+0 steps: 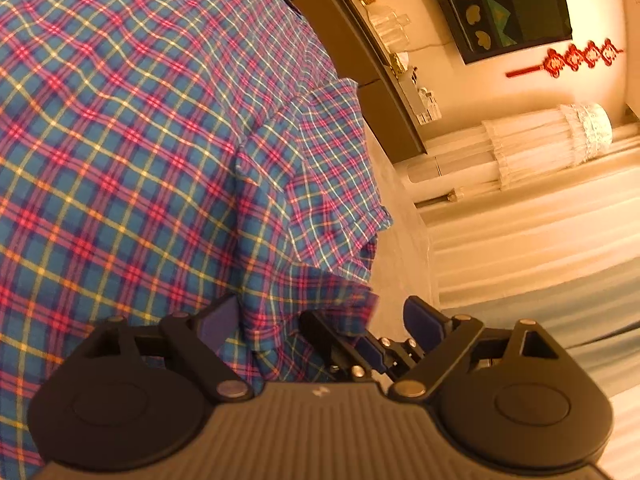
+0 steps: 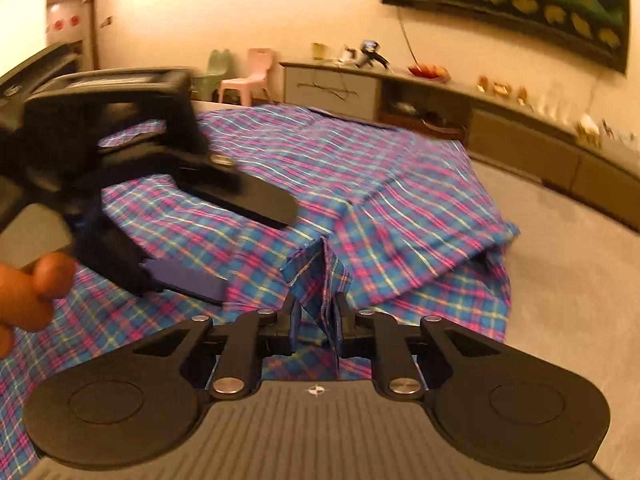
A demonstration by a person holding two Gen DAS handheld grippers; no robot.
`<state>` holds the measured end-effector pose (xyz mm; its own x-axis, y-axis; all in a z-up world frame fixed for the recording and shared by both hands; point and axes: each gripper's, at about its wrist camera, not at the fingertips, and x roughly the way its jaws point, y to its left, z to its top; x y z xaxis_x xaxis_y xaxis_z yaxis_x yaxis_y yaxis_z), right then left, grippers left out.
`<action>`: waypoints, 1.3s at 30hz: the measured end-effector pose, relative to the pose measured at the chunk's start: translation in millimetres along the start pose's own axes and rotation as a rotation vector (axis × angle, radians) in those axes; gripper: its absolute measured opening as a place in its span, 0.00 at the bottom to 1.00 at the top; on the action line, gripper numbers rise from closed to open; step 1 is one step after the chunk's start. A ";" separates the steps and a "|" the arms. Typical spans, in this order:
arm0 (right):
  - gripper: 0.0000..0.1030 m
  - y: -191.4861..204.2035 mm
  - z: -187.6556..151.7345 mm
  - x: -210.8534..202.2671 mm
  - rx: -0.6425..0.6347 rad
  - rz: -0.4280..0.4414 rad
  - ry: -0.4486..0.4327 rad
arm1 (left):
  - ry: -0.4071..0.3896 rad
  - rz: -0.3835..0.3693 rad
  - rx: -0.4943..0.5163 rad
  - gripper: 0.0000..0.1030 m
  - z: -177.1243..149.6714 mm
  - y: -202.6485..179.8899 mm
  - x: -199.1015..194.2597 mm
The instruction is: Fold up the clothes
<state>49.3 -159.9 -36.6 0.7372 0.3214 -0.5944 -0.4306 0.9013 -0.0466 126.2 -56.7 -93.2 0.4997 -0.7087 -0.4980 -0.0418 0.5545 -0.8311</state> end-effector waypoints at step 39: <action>0.26 48.5 -114.5 -166.9 0.388 -0.336 0.254 | -0.173 0.106 0.560 0.04 102.8 -140.5 -50.7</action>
<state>-154.2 -203.1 -31.5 0.6314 -0.0377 -0.7746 0.0635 0.9980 0.0032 195.6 -53.8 74.3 0.6531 -0.5819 -0.4846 0.3400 0.7971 -0.4990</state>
